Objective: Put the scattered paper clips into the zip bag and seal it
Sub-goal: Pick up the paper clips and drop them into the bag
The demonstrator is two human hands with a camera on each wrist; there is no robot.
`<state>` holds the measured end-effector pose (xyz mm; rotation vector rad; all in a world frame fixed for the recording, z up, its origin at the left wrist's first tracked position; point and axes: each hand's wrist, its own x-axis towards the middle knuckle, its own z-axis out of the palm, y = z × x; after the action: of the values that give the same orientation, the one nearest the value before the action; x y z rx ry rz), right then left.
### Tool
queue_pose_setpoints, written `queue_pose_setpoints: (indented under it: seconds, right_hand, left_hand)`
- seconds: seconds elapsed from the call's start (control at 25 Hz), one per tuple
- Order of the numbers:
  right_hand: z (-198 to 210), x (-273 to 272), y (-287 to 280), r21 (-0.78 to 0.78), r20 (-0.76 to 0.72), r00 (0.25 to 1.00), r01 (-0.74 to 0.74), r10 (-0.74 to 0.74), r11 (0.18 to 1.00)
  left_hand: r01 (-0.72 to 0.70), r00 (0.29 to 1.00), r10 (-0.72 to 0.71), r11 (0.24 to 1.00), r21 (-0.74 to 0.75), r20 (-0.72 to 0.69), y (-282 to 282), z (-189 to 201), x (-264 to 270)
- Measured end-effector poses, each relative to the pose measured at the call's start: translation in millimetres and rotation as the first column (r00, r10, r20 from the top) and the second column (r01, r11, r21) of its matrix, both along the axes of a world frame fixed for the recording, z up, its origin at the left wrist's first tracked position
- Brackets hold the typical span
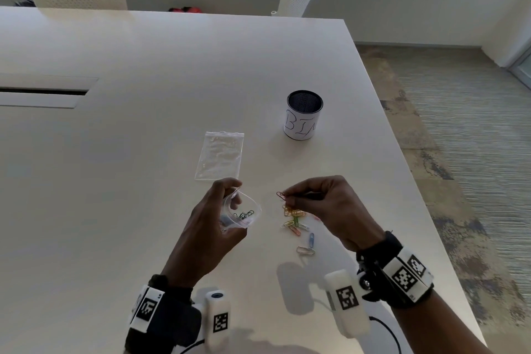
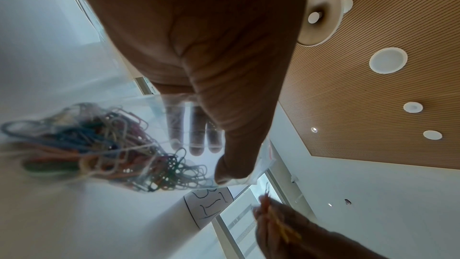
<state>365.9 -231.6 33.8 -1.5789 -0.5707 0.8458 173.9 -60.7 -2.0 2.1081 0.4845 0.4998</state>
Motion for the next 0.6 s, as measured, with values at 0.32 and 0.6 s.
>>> queue_pose_setpoints:
  seconds: [0.32, 0.6]
  right_hand:
    - [-4, -52, 40, 0.253, 0.363, 0.926, 0.004, -0.098, 0.967]
    - [-4, -66, 41, 0.027, 0.753, 0.639, -0.265, 0.155, 0.964]
  left_hand:
    - [-0.017, 1.0, 0.017, 1.0, 0.024, -0.013, -1, 4, -1]
    - [-0.01, 1.0, 0.01, 1.0, 0.025, -0.004, -2, 4, -3]
